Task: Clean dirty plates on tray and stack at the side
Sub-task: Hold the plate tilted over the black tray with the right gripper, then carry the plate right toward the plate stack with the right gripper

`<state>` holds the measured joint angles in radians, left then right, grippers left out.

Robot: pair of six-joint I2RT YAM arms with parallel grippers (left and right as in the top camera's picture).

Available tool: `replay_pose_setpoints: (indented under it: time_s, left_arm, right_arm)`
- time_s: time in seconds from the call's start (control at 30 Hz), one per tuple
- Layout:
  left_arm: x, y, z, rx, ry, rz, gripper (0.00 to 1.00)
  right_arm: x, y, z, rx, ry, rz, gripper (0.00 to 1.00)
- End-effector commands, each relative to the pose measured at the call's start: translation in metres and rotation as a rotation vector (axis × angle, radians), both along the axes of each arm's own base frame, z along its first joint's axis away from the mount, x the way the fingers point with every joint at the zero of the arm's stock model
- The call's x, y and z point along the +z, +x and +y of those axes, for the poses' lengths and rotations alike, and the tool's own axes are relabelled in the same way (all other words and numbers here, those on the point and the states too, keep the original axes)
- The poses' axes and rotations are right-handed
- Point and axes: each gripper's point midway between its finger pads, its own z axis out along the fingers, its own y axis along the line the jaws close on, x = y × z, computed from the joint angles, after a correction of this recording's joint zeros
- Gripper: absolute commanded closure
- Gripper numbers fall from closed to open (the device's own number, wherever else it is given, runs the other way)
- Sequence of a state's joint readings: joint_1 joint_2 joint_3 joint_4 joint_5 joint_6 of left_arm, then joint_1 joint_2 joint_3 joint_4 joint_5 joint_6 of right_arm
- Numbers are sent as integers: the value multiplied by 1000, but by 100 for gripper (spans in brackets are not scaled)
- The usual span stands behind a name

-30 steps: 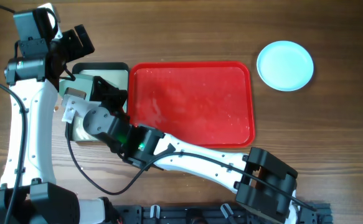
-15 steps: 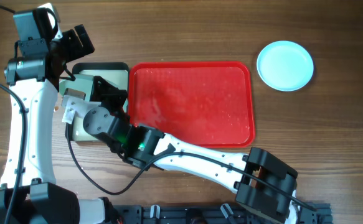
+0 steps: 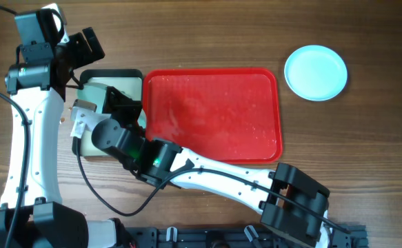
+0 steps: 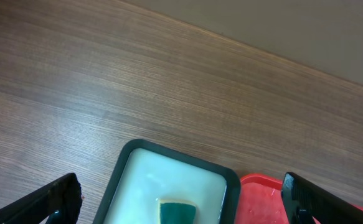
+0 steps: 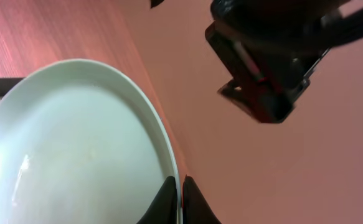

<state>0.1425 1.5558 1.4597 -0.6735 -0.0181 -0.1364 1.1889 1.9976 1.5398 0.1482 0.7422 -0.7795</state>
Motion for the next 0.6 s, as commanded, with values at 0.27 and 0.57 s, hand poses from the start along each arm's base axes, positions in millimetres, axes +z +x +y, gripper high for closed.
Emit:
replay_pose_setpoints:
  time_s: [0.27,0.57]
  left_arm:
    - [1,1,1,8,-5,-4,0]
    - [1,1,1,8,-5,-4,0]
  right_arm:
    - [-71,15,-28,-159,372,541,96]
    - [-91,6,-39,-34,622,1209,96]
